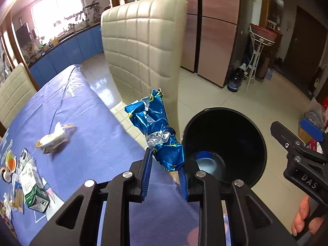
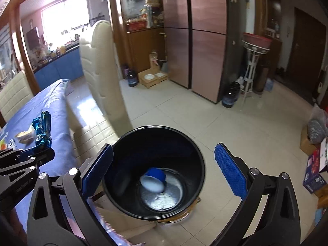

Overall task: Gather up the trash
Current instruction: 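Carry both items to the black bin and open the right tool, dropping the cup, then open the left tool over the bin to drop the blue foil wrapper, then grasp the green-and-white milk carton with the left tool while the right tool grasps the yellow snack wrapper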

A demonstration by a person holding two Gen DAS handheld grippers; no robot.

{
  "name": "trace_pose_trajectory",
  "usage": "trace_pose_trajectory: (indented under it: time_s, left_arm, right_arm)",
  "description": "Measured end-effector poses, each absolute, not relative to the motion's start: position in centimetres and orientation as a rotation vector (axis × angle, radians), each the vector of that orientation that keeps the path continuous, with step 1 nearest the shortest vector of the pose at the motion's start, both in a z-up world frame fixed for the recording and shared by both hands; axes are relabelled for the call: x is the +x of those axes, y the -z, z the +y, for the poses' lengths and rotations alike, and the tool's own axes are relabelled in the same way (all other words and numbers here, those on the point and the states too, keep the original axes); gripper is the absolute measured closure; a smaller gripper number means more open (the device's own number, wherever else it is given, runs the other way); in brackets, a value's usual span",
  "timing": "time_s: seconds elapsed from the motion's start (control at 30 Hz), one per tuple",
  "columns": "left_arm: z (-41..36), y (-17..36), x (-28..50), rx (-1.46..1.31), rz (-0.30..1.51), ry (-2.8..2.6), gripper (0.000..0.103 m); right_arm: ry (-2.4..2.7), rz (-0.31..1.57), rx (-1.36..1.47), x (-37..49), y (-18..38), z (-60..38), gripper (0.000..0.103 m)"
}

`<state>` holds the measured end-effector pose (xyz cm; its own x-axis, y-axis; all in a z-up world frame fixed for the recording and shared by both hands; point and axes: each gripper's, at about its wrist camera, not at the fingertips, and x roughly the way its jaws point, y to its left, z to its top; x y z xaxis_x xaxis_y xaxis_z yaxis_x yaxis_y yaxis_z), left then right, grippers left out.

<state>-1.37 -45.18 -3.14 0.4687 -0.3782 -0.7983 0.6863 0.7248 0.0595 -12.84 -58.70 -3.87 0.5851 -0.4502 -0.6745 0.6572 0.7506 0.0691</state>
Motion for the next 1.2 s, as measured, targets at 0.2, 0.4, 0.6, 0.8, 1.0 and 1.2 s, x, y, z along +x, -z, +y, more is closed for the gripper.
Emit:
trace_pose_trajectory:
  time_s: [0.2,0.4,0.6,0.8,1.0,1.2]
  left_arm:
    - [-48.7,3.6,-2.5,0.425,0.878,0.763,0.078]
    - [-51.0,3.1,-3.2,0.392,0.872,0.855,0.034]
    - [-50.8,1.8,-3.4,0.376,0.764,0.830,0.022]
    - [-48.4,1.9,-2.1,0.350,0.799,0.768,0.022]
    - [-41.4,1.9,0.5,0.280,0.815,0.622,0.022]
    - [-33.0,2.6,3.8,0.202,0.853,0.421,0.022]
  right_arm:
    - [0.710,0.689,0.353,-14.4,4.4,-60.4,0.005]
    - [0.748,0.697,0.368,-15.8,4.4,-61.6,0.005]
    - [0.752,0.702,0.379,-16.5,4.4,-62.3,0.005]
    - [0.686,0.695,0.360,-15.3,4.0,-60.5,0.005]
    - [0.548,0.710,0.330,-12.4,3.8,-57.0,0.005]
    - [0.407,0.724,0.248,-8.6,3.3,-50.7,0.005]
